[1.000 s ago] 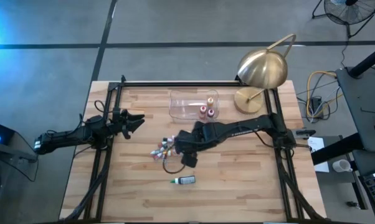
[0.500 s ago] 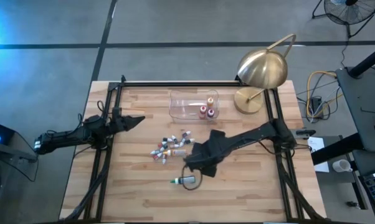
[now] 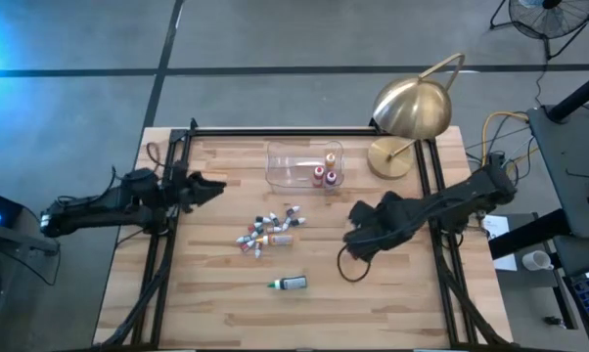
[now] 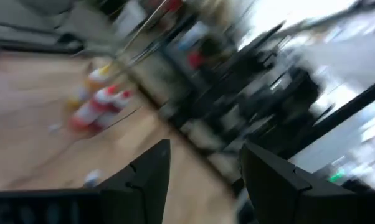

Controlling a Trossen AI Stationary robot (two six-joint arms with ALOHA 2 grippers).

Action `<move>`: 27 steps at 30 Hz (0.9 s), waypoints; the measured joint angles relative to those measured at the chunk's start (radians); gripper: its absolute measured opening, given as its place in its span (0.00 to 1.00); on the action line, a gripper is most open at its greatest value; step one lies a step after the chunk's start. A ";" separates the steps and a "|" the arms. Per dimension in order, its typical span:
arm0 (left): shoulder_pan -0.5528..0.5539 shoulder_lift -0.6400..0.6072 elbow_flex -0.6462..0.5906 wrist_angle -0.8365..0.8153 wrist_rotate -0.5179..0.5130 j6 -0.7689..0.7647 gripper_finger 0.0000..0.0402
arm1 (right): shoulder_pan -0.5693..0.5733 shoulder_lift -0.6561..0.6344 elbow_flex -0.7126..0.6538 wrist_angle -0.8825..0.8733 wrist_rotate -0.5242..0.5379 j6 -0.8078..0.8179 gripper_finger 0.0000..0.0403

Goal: Pick & Place food coloring
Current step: Move the big green food coloring bottle to the middle left of the table

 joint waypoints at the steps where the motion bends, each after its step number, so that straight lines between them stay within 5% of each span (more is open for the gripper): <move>1: 0.000 0.038 0.032 -0.054 0.001 0.027 0.42 | 0.000 -0.028 -0.034 0.030 0.000 0.019 0.53; 5: -0.006 0.182 0.126 -0.234 0.041 0.118 0.42 | 0.006 -0.098 -0.129 0.118 -0.004 0.053 0.53; 11: -0.090 0.413 0.187 -0.227 0.146 0.342 0.42 | 0.028 -0.115 -0.221 0.152 -0.037 0.064 0.53; 27: -0.452 0.955 0.416 -0.238 0.050 0.514 0.42 | 0.077 -0.124 -0.316 0.194 -0.089 0.060 0.53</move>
